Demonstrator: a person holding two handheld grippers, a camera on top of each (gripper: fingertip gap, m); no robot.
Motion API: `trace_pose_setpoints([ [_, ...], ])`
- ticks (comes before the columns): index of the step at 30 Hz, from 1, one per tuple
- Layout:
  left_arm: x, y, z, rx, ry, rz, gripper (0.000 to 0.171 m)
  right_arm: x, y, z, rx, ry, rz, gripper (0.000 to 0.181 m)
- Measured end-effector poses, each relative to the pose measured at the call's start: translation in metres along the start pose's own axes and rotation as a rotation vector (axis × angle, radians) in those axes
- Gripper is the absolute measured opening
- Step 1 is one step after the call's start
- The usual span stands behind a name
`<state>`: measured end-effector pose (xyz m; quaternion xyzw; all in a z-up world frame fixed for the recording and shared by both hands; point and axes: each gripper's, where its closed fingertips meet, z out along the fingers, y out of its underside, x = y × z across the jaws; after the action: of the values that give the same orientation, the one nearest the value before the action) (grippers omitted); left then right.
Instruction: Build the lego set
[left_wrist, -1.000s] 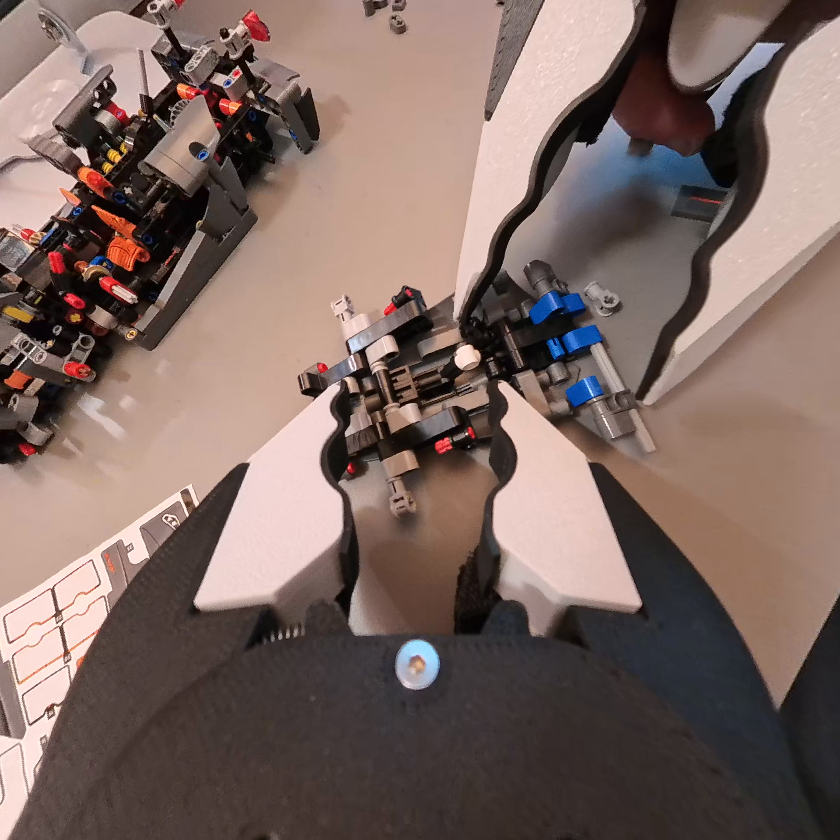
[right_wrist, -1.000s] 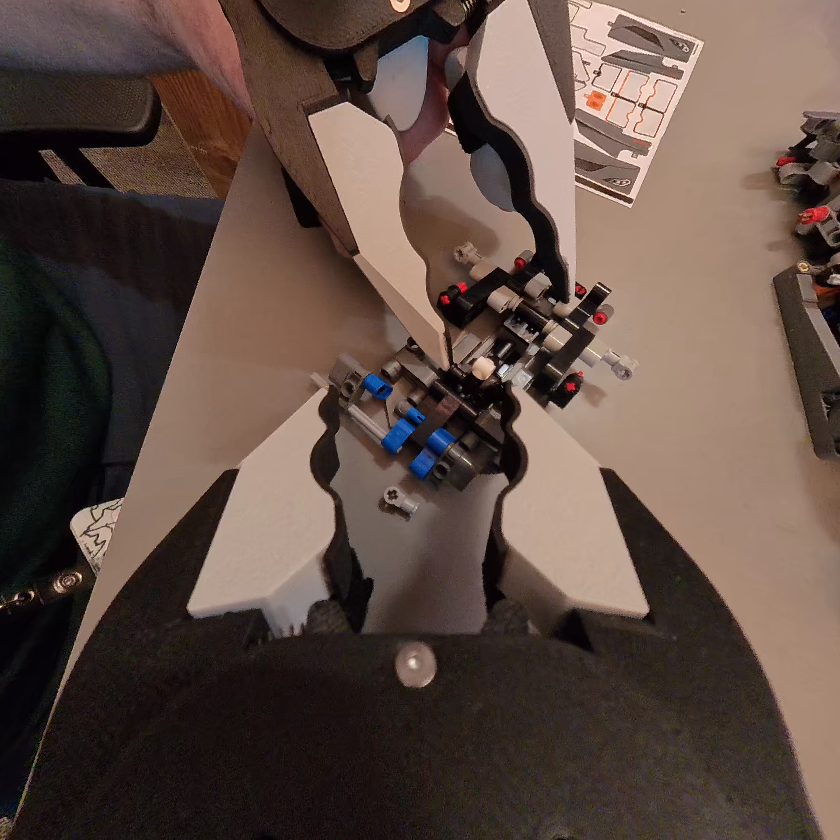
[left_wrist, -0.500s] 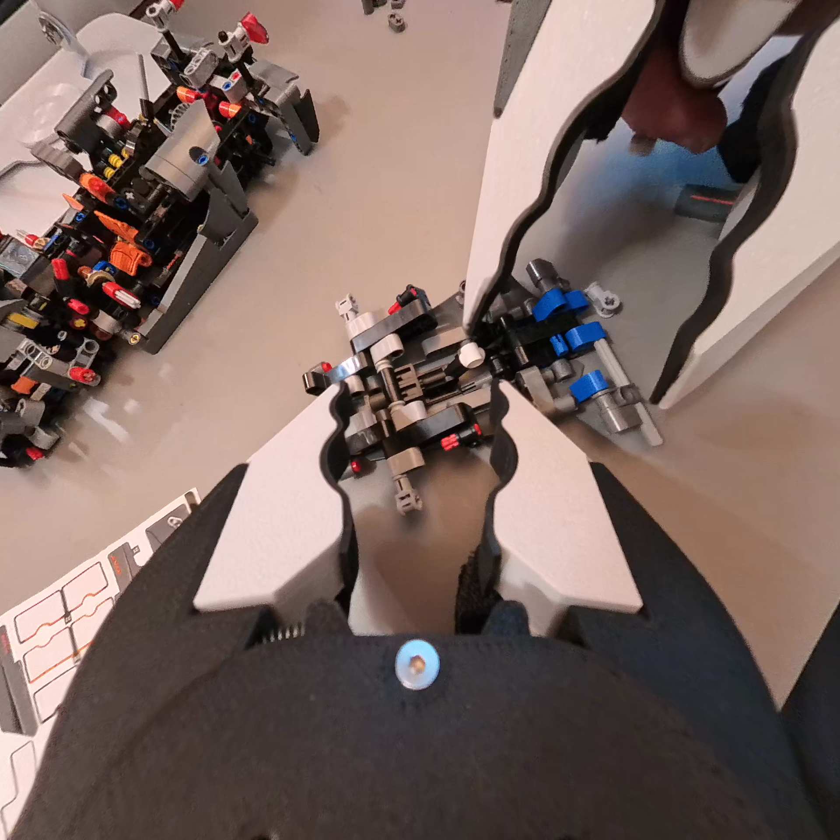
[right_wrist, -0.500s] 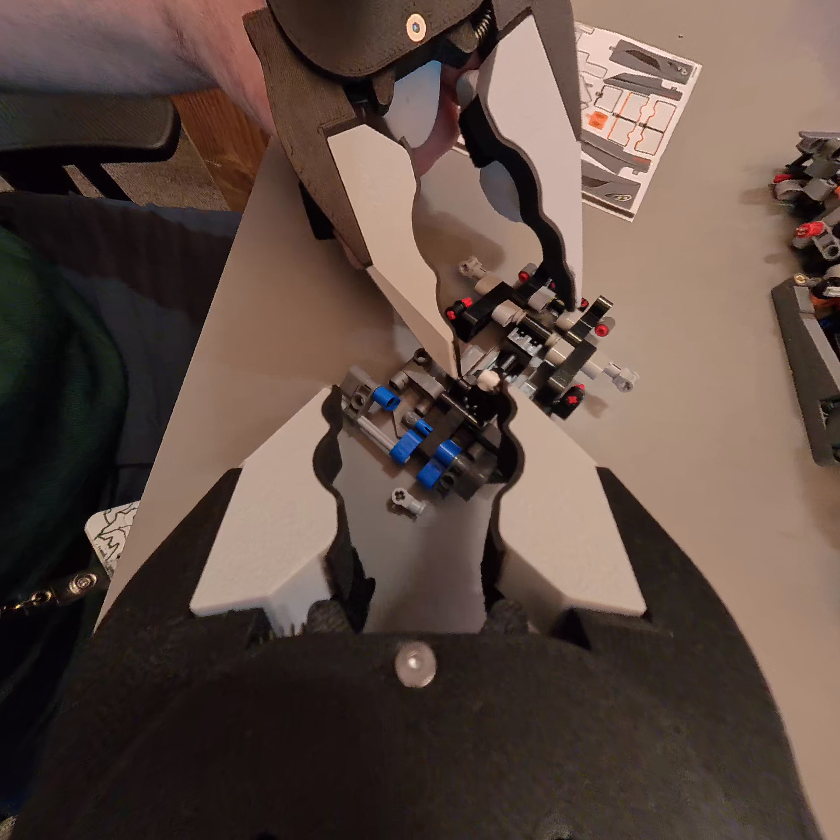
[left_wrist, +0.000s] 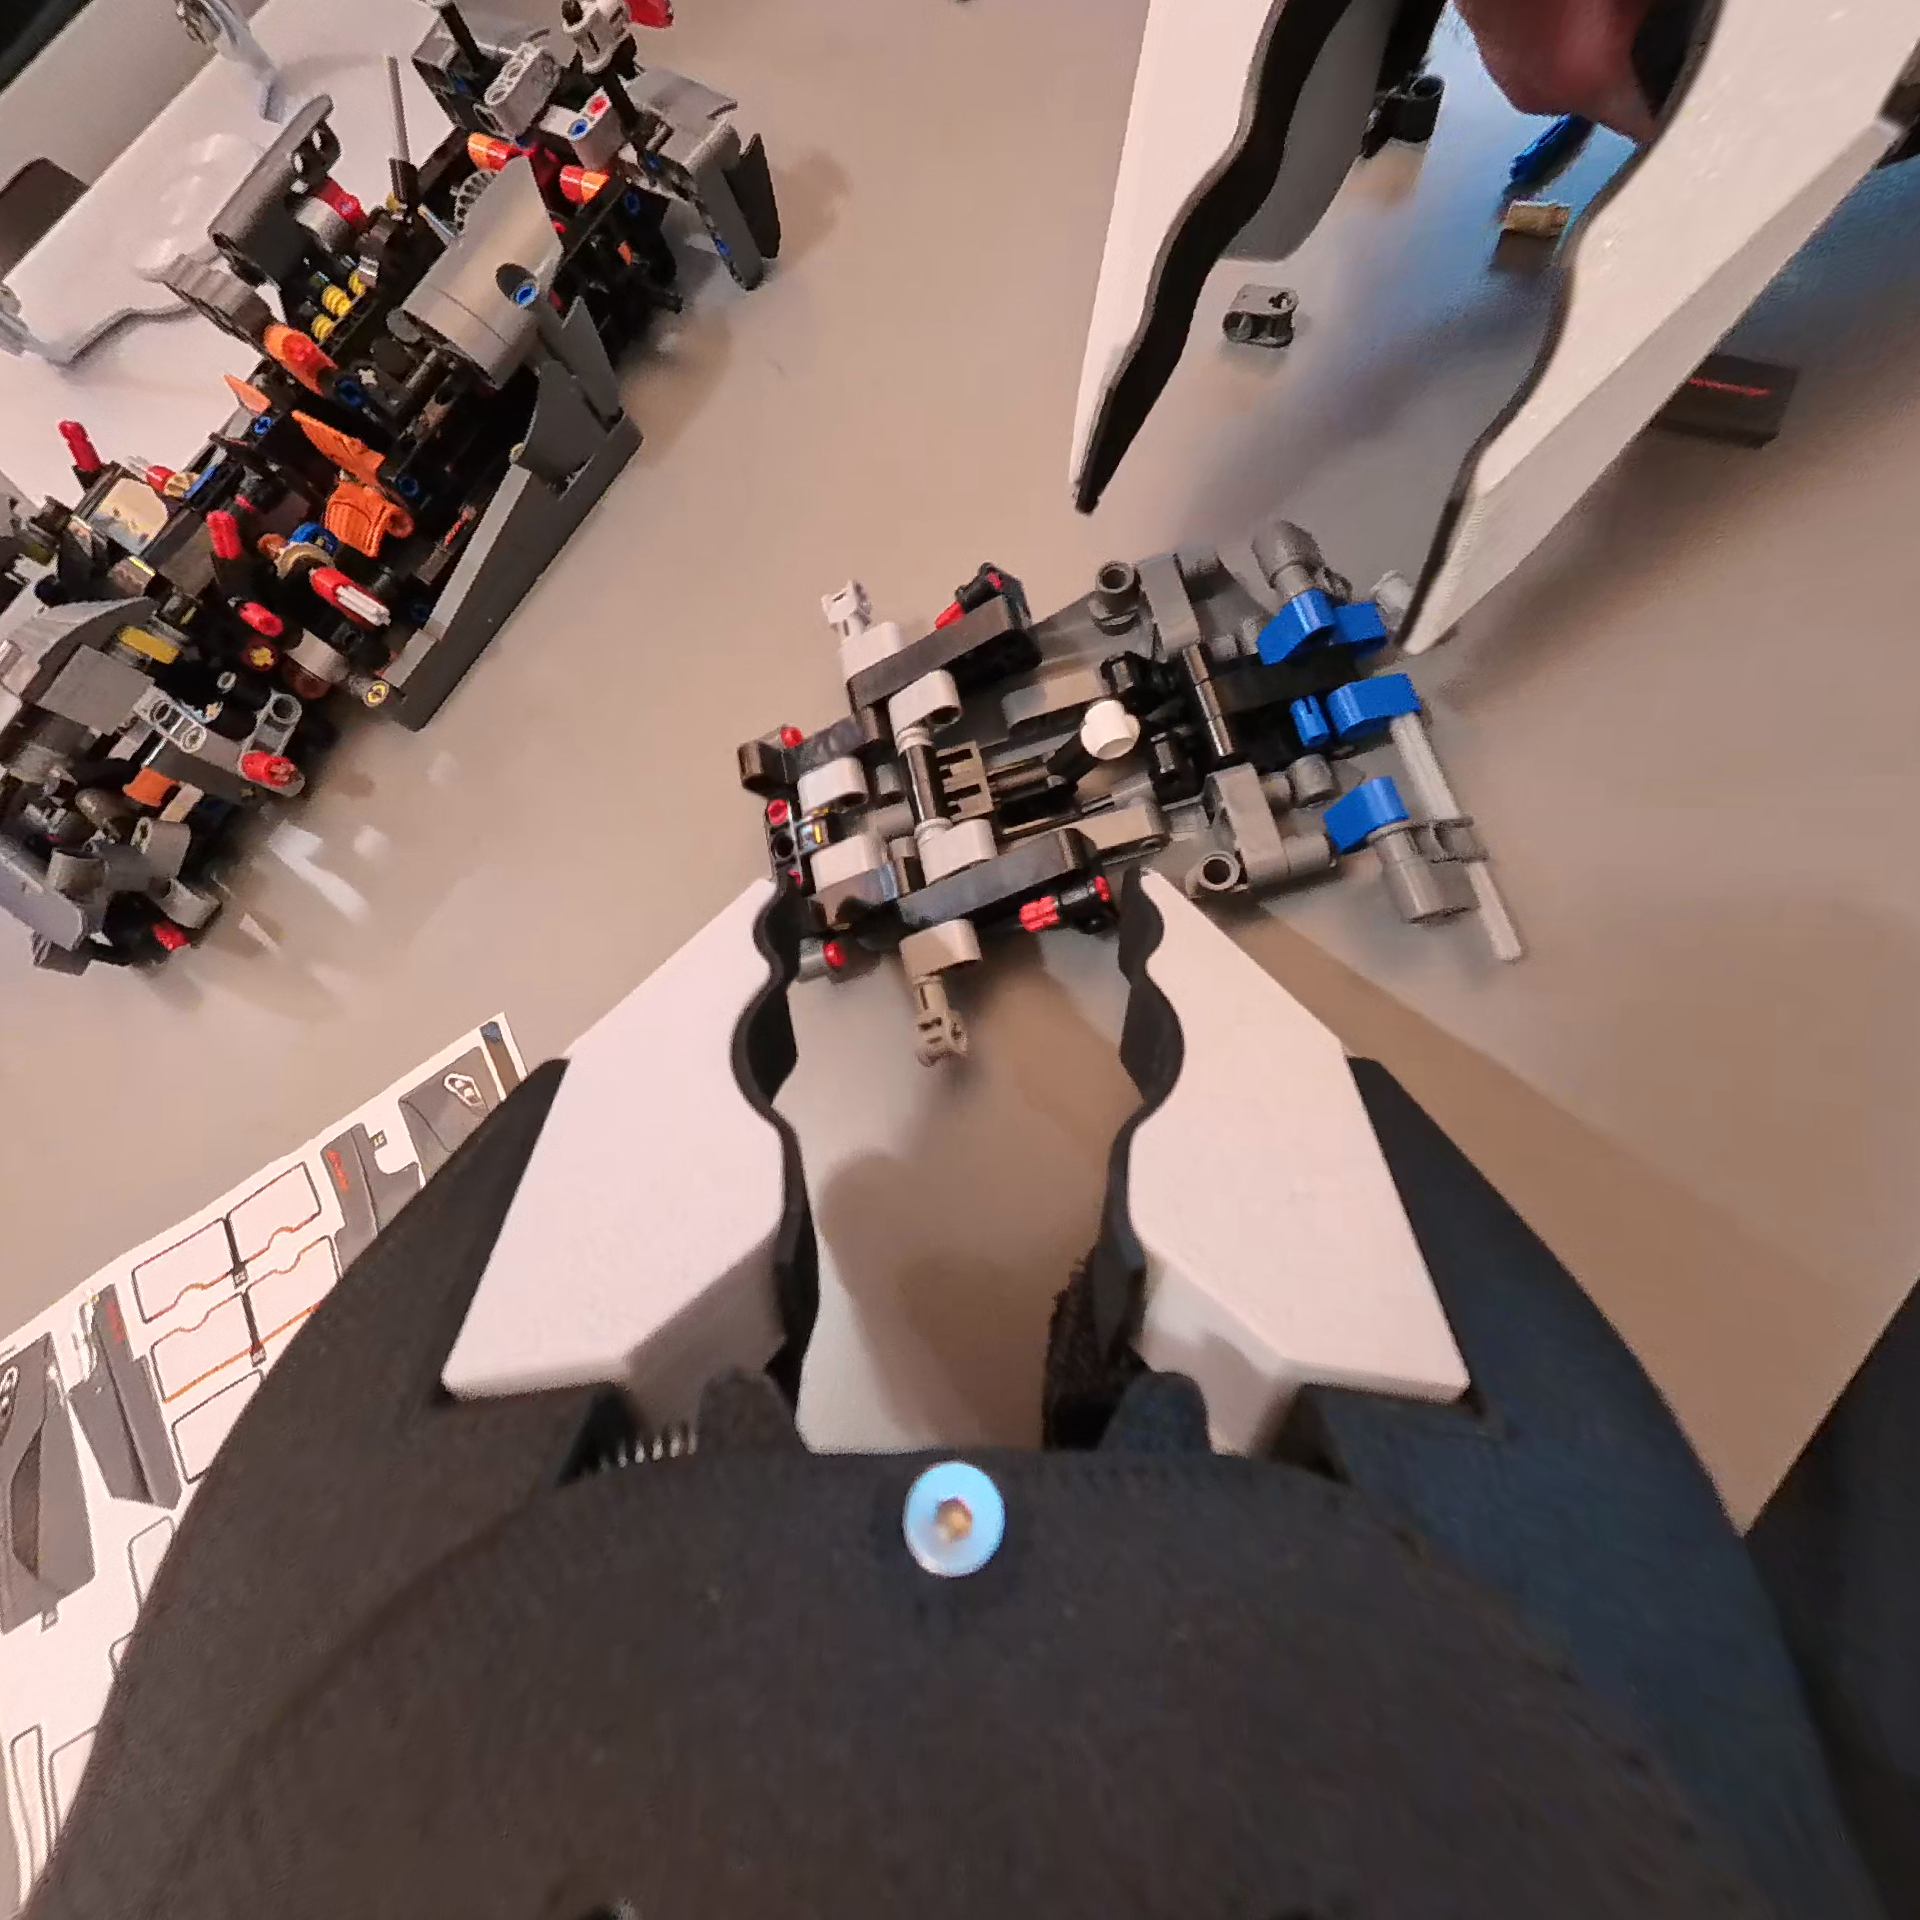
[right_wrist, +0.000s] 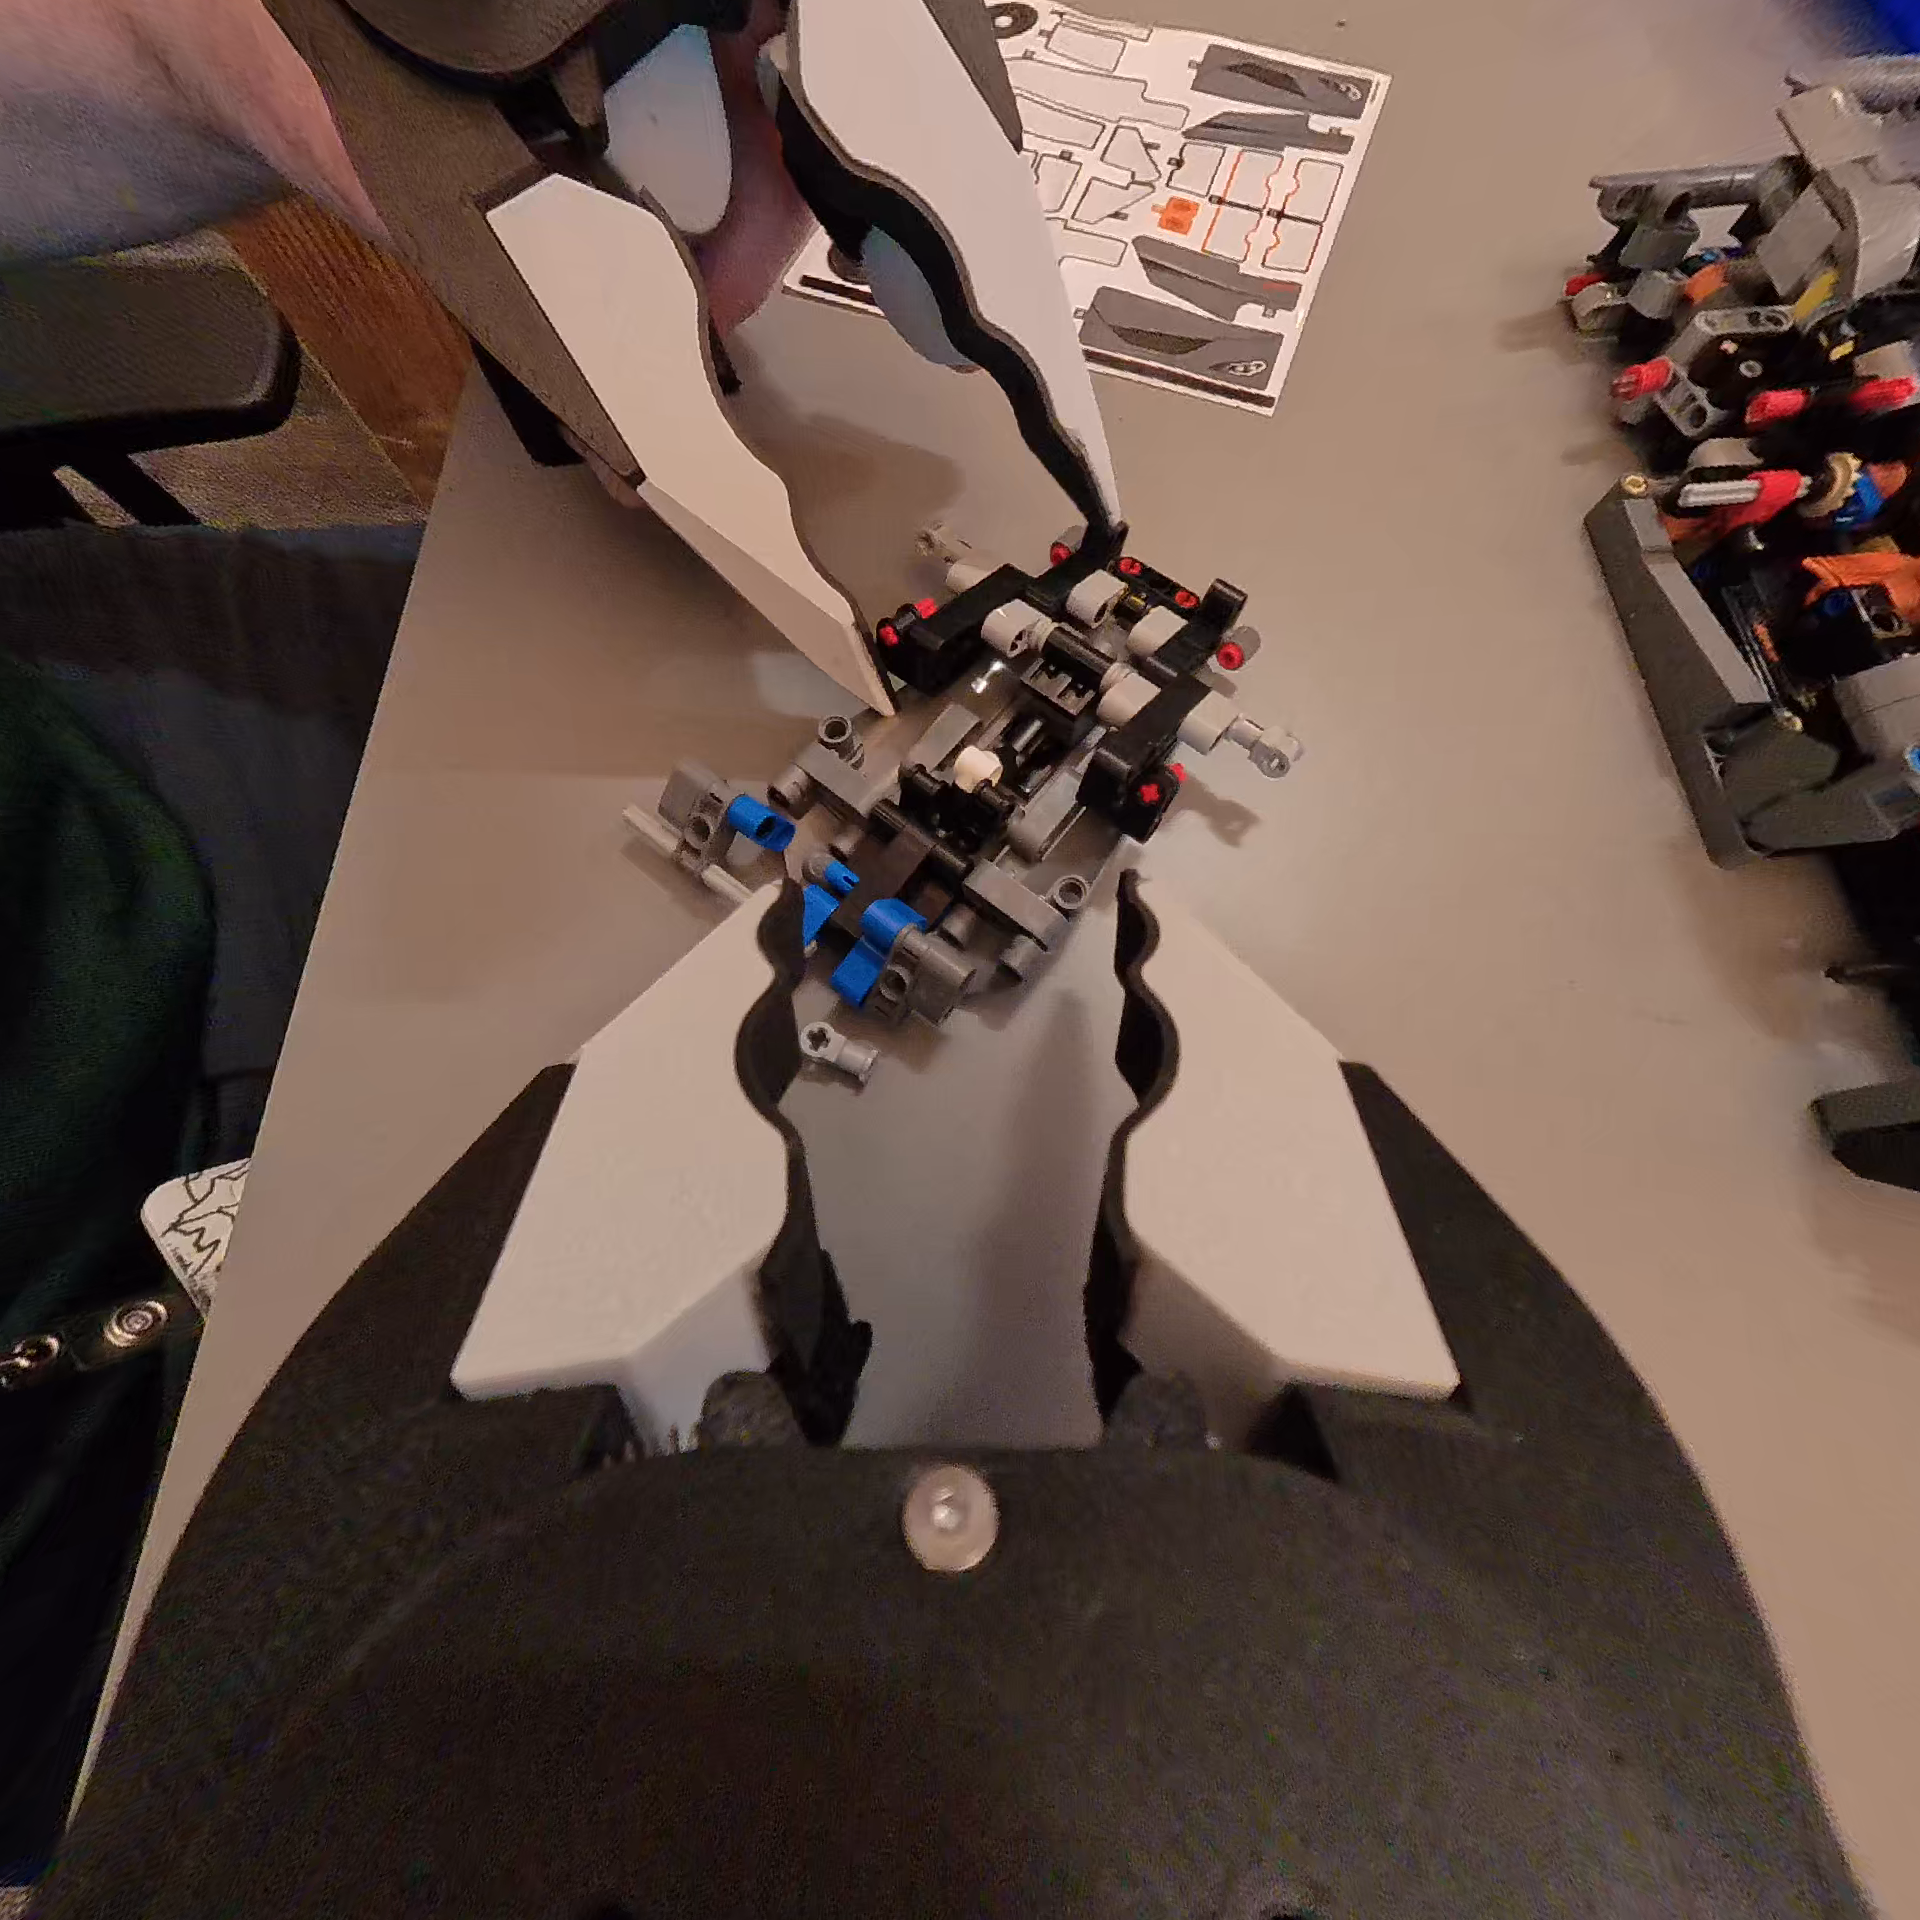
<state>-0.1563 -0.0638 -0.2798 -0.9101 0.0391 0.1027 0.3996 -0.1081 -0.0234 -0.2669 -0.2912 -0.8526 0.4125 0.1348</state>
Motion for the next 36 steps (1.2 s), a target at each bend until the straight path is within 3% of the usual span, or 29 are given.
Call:
trace_pose_setpoints([
  [11, 0.003, 0.002, 0.005, -0.018, 0.0, 0.013, 0.053, -0.006, 0.008, 0.009, -0.049, -0.008, -0.017, 0.056],
  [21, 0.002, 0.002, 0.008, -0.027, 0.004, 0.02, 0.053, -0.022, -0.015, 0.007, 0.06, -0.056, -0.08, 0.062],
  [27, 0.003, 0.0, 0.009, -0.032, 0.003, 0.029, 0.052, -0.024, 0.001, 0.024, -0.044, -0.063, -0.088, 0.064],
  [36, 0.003, 0.0, 0.009, -0.036, 0.013, 0.035, 0.052, -0.022, 0.002, 0.023, -0.052, -0.068, -0.085, 0.058],
])
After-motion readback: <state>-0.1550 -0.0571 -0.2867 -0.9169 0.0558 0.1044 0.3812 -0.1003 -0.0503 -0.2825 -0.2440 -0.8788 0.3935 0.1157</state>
